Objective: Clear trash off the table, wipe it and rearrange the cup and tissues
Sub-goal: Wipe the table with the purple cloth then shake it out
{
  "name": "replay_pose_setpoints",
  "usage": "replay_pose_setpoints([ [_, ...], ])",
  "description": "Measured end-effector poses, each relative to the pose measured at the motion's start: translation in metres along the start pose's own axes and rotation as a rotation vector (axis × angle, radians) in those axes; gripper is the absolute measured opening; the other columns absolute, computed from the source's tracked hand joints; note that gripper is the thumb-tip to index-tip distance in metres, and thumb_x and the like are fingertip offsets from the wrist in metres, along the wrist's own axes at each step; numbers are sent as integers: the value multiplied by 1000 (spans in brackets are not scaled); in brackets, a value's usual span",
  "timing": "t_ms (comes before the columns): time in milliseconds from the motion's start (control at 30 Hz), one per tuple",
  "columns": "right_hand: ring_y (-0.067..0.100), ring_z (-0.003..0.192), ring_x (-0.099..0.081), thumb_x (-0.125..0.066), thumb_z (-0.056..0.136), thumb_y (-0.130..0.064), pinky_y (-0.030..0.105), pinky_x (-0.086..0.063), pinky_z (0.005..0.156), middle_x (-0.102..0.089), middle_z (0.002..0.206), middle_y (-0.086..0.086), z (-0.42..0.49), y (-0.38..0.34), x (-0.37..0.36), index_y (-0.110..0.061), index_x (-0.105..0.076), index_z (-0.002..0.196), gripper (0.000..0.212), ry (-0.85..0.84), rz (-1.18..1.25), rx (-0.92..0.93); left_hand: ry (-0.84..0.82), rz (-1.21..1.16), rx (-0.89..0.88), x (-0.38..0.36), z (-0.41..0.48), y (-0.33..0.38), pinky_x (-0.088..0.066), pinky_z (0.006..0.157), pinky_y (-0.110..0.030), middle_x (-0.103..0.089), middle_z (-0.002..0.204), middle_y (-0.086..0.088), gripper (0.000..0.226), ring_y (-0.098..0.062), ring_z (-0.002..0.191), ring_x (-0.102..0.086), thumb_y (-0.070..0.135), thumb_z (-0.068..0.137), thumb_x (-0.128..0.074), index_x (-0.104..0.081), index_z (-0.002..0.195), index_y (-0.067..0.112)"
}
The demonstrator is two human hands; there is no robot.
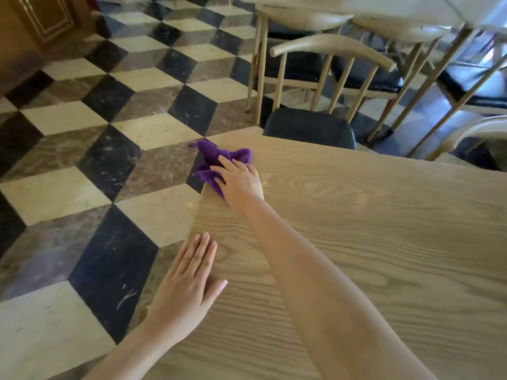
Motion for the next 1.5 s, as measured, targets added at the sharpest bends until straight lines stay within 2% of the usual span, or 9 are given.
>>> replay_pose_setpoints([
  [100, 21, 131, -38, -35, 98, -34, 34, -24, 110, -35, 150, -7, -23, 12, 2, -33, -46, 134, 37, 46, -60, 4, -18, -25, 26, -3, -17, 0, 8, 113, -27, -19, 152, -9, 81, -29, 140, -16, 62, 89, -3, -24, 142, 4],
  [367, 19, 132, -36, -38, 97, -28, 33, -20, 113, -37, 149, -7, -81, 74, 19, -31, -48, 133, 37, 127, -66, -159, 3, 1, 74, -7, -36, 18, -2, 113, -30, -28, 148, -18, 83, -33, 136, -27, 60, 91, -6, -31, 138, -4],
  [567, 21, 134, -35, -37, 98, -27, 34, -19, 114, -37, 149, -4, -134, 128, 37, -30, -49, 132, 36, 179, -89, -276, 50, 31, 101, -18, -43, 20, 7, 116, -29, -7, 154, -11, 84, -24, 143, -5, 65, 86, 0, -10, 143, 4],
  [733, 21, 137, -32, -36, 99, -28, 35, -17, 116, -34, 151, -2, -179, 172, 55, -30, -48, 134, 37, 178, -121, -341, 44, 58, 122, -23, -42, 19, -1, 119, -36, 4, 155, -6, 86, -17, 143, 7, 67, 82, 7, 1, 144, 8],
  [900, 22, 138, -30, -36, 99, -28, 35, -14, 117, -32, 152, 0, -220, 207, 69, -30, -48, 134, 37, 175, -127, -404, 14, 76, 140, -21, -42, 21, 5, 118, -33, 12, 153, -3, 87, -14, 141, 14, 68, 77, 13, 9, 141, 10],
  [1033, 22, 139, -27, -36, 98, -28, 36, -14, 118, -31, 153, 2, -260, 238, 82, -29, -46, 136, 38, 170, -124, -505, 10, 42, 154, -21, -42, 21, 6, 117, -31, 13, 153, 0, 84, -10, 141, 15, 67, 78, 4, 10, 141, 12],
  [1233, 21, 143, -21, -35, 99, -29, 39, -14, 118, -27, 155, 2, -327, 282, 96, -32, -42, 137, 40, 158, -106, -657, 3, 56, 221, -28, -51, 22, 4, 119, -34, 11, 155, 0, 82, -7, 140, 16, 67, 80, 4, 6, 144, 15],
  [1400, 21, 143, -21, -34, 99, -27, 37, -12, 119, -28, 155, 2, -356, 292, 102, -31, -41, 138, 40, 167, -96, -687, -30, 47, 217, -33, -70, 26, 4, 118, -34, 17, 152, 5, 82, -8, 140, 17, 70, 78, 8, 12, 142, 19],
  [1500, 22, 142, -22, -35, 99, -22, 36, -9, 119, -28, 154, 3, -370, 289, 102, -29, -42, 138, 41, 190, -88, -695, -38, 44, 228, -33, -84, 33, 2, 119, -35, 13, 155, 1, 74, -8, 140, 15, 65, 85, -2, 14, 141, 19],
])
Point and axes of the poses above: each hand's wrist, its own z-axis towards the middle knuckle, its own x-axis out of the back of the hand, y = z × x, the point moved 4 cm from there along z, towards the middle knuckle
